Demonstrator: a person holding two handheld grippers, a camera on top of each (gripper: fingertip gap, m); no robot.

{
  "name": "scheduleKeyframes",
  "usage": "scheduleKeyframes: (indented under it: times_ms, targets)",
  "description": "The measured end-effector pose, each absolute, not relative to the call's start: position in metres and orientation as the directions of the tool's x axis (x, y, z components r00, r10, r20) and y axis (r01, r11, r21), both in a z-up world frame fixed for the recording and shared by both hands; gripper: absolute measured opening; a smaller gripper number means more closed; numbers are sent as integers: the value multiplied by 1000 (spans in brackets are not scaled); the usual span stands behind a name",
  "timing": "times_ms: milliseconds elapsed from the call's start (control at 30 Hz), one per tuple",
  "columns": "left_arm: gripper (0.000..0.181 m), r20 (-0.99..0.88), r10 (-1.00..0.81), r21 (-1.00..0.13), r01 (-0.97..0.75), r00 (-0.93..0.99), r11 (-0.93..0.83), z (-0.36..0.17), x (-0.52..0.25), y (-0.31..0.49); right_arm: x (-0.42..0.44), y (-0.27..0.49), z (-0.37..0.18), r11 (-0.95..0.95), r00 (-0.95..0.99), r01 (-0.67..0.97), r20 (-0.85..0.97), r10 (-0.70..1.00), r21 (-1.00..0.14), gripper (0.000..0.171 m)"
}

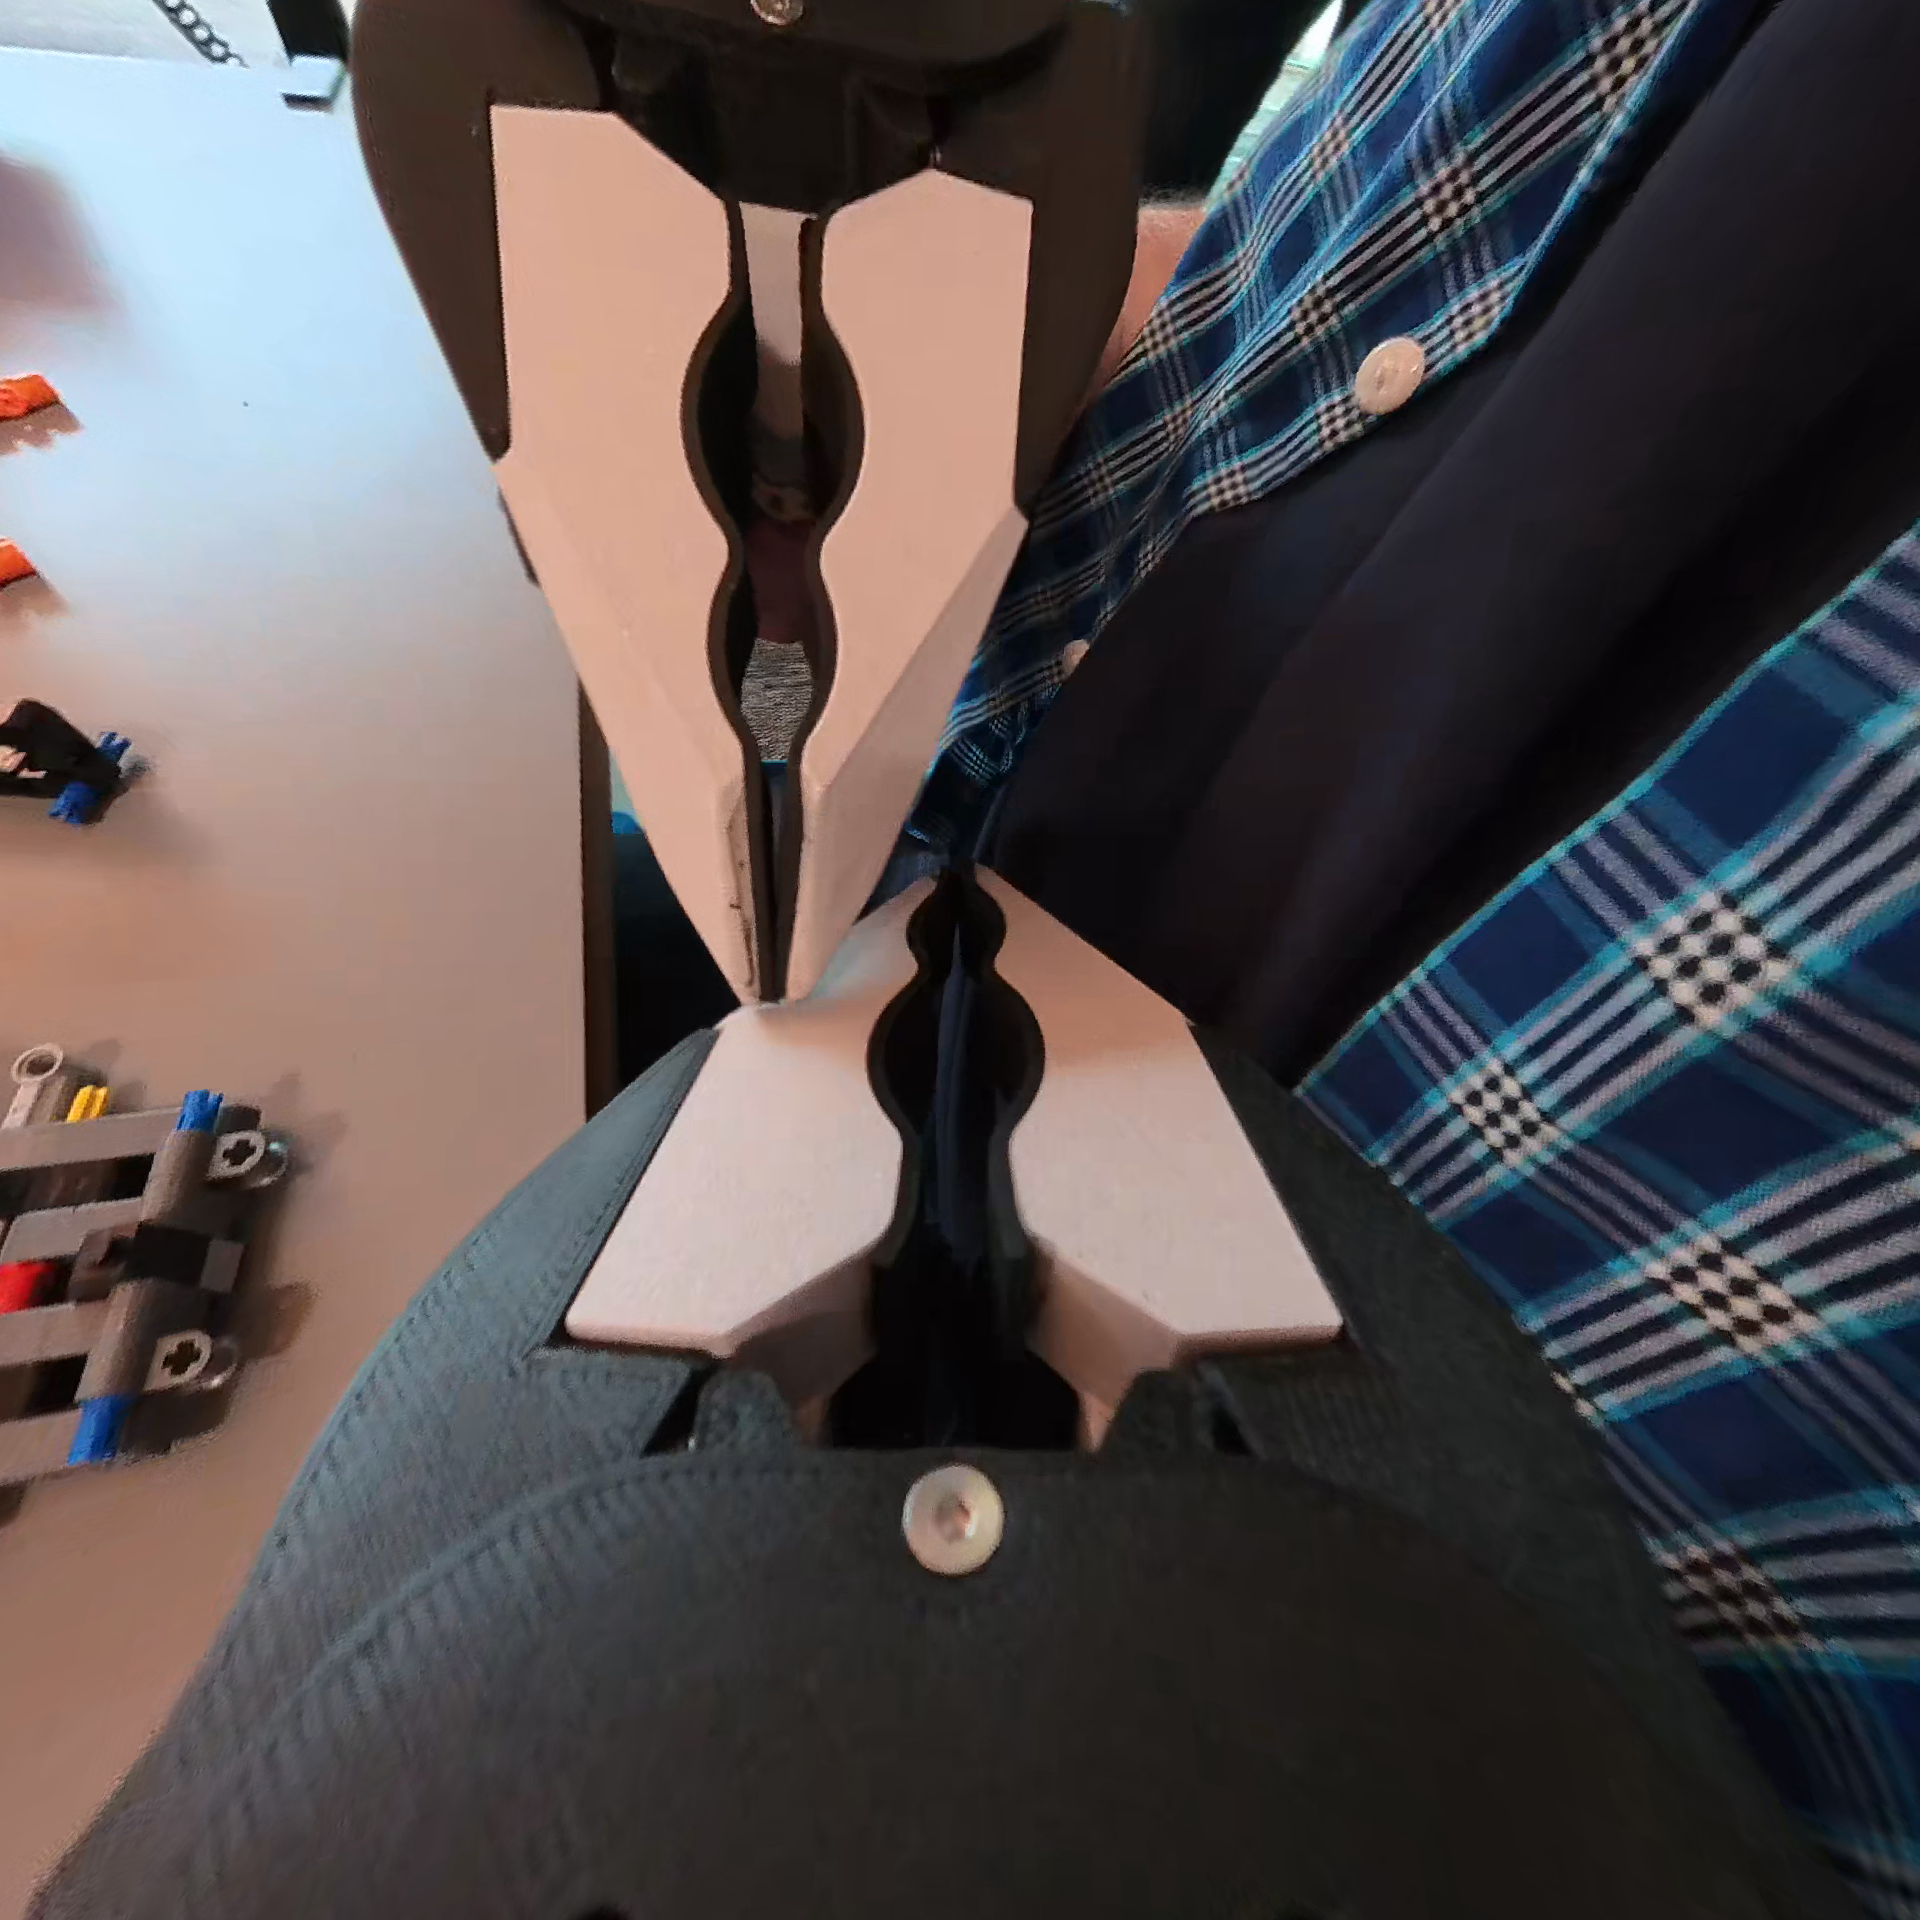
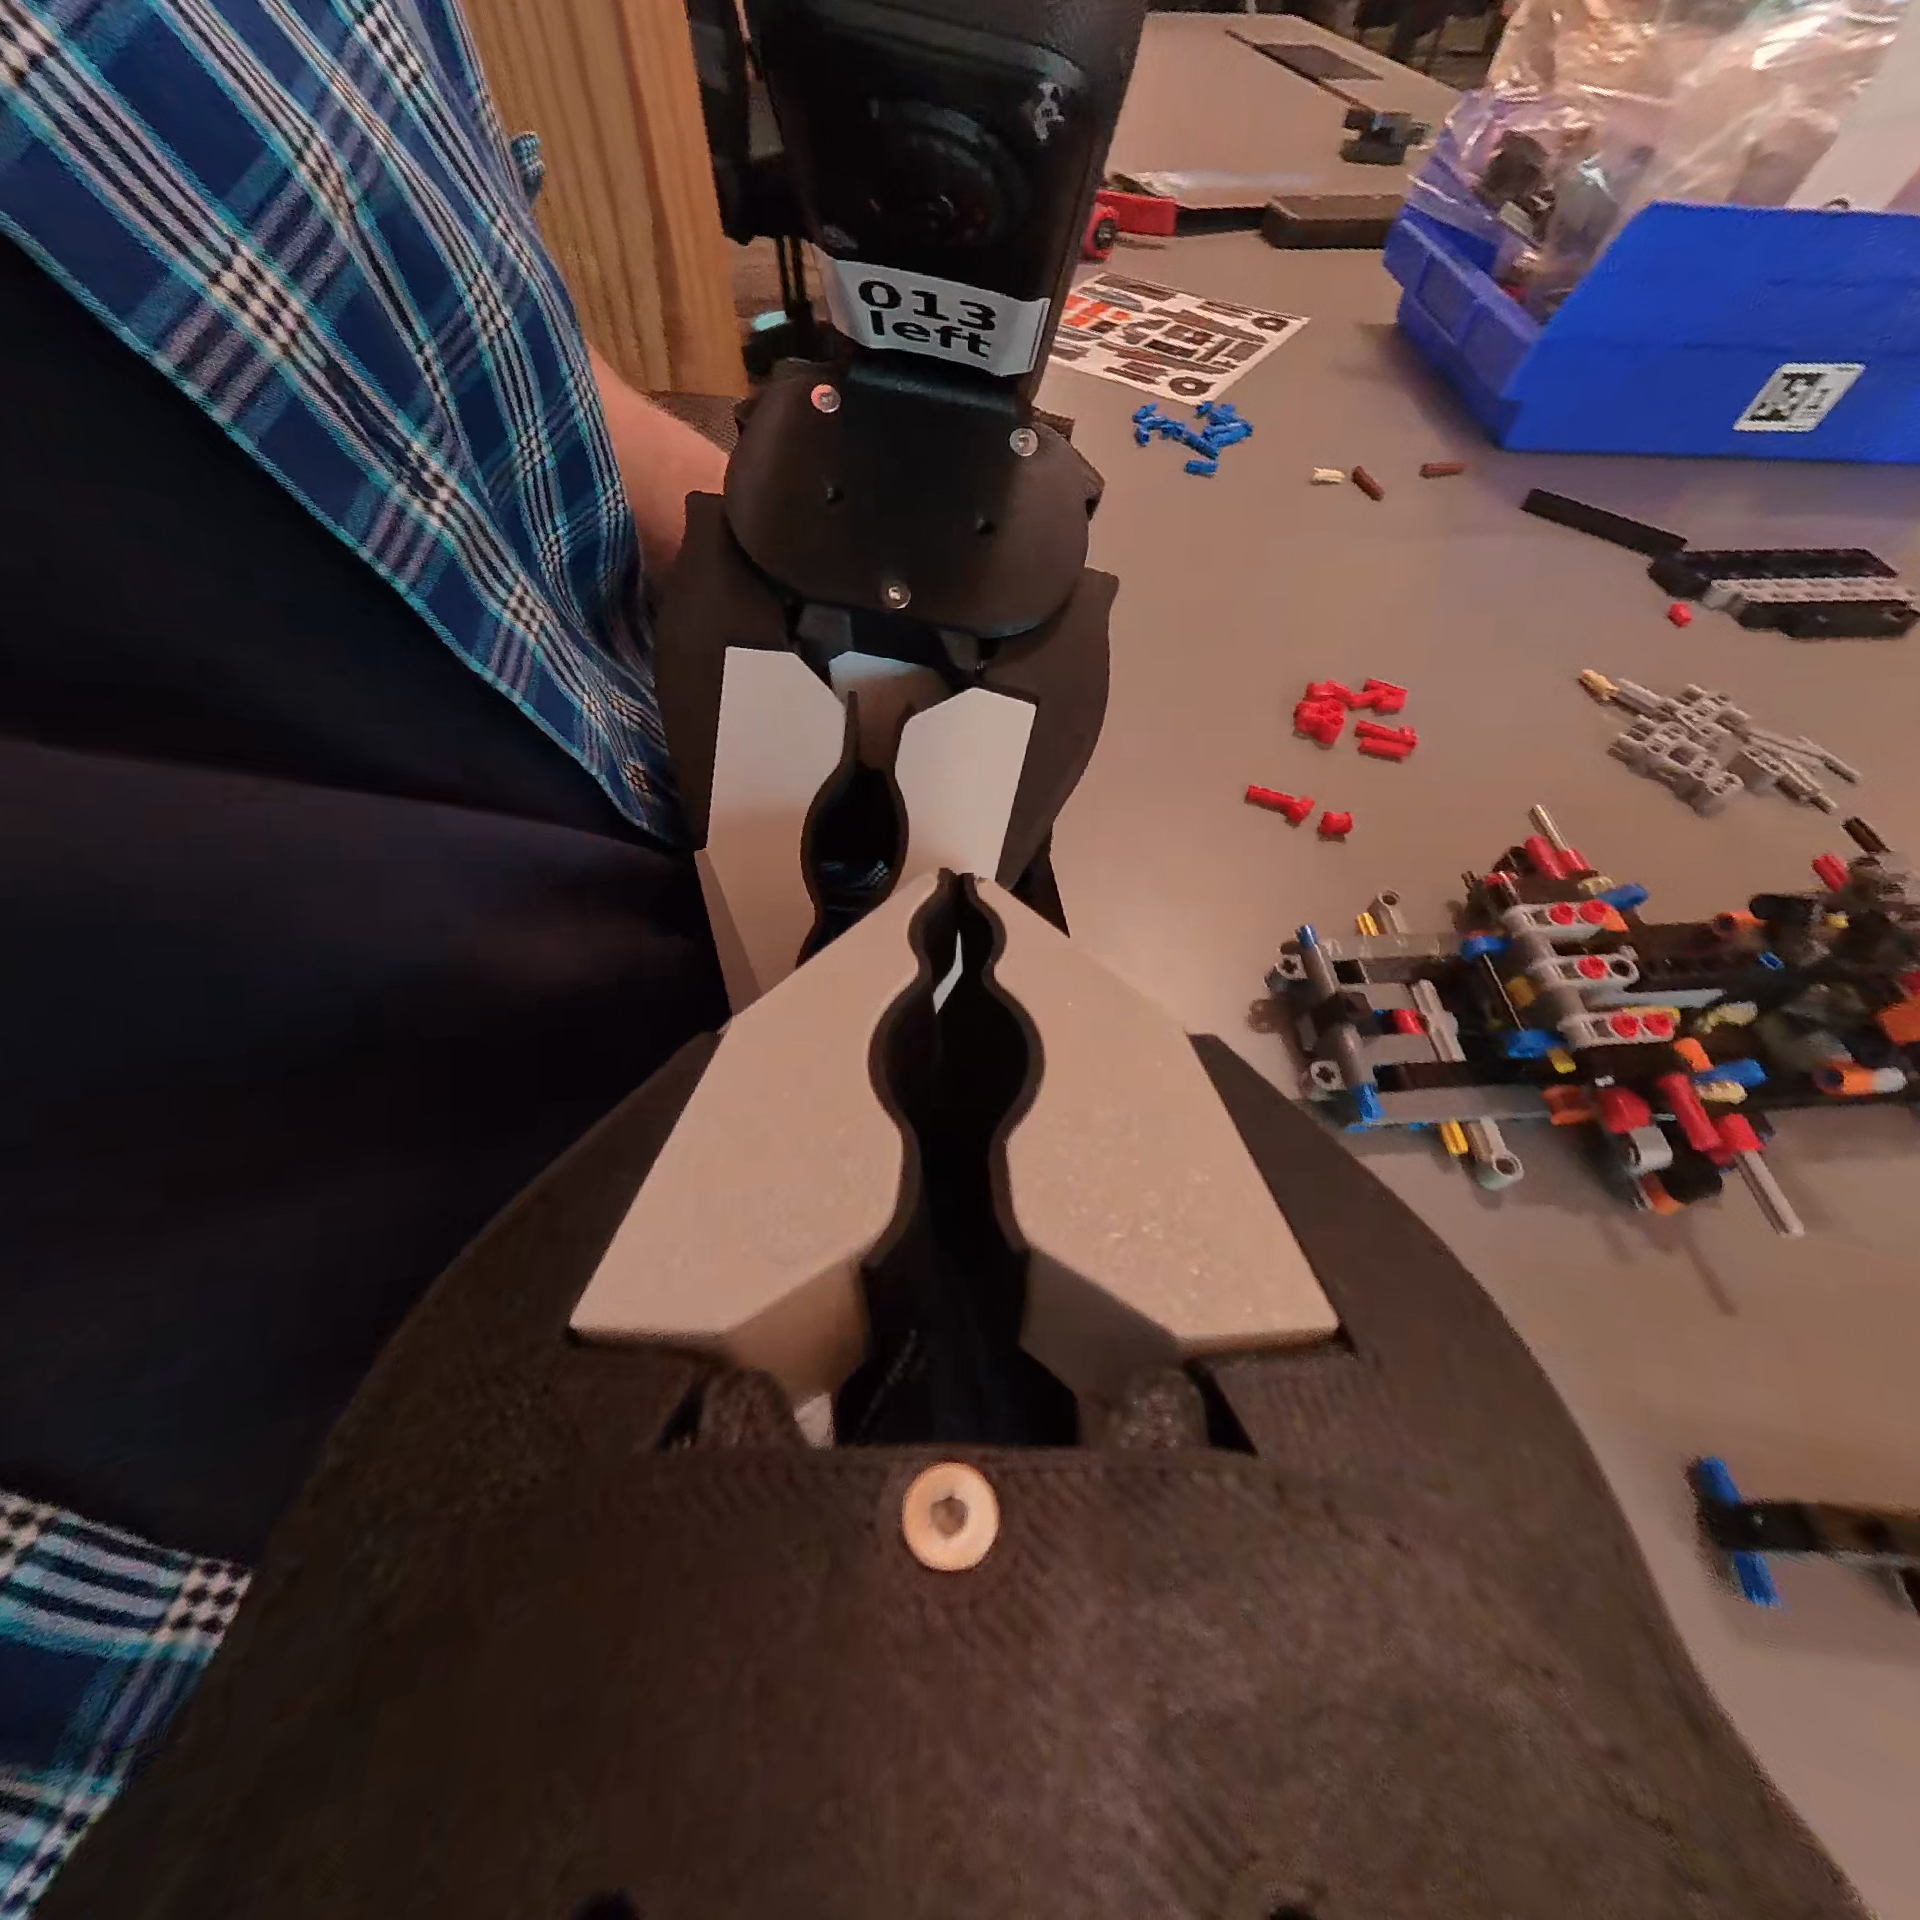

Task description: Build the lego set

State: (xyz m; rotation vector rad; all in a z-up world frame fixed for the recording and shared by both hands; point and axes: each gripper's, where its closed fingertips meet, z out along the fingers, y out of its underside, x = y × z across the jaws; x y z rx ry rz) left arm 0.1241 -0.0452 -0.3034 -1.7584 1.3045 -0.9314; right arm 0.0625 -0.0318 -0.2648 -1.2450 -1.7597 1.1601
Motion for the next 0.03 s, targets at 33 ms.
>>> scheduleKeyframes:
  times_ms: [33]
  targets:
    - [0,121,-966,-881,-424,228,-210,-303,122,-45,60,-33,-265,148,-326,341,31,945,-928,0]
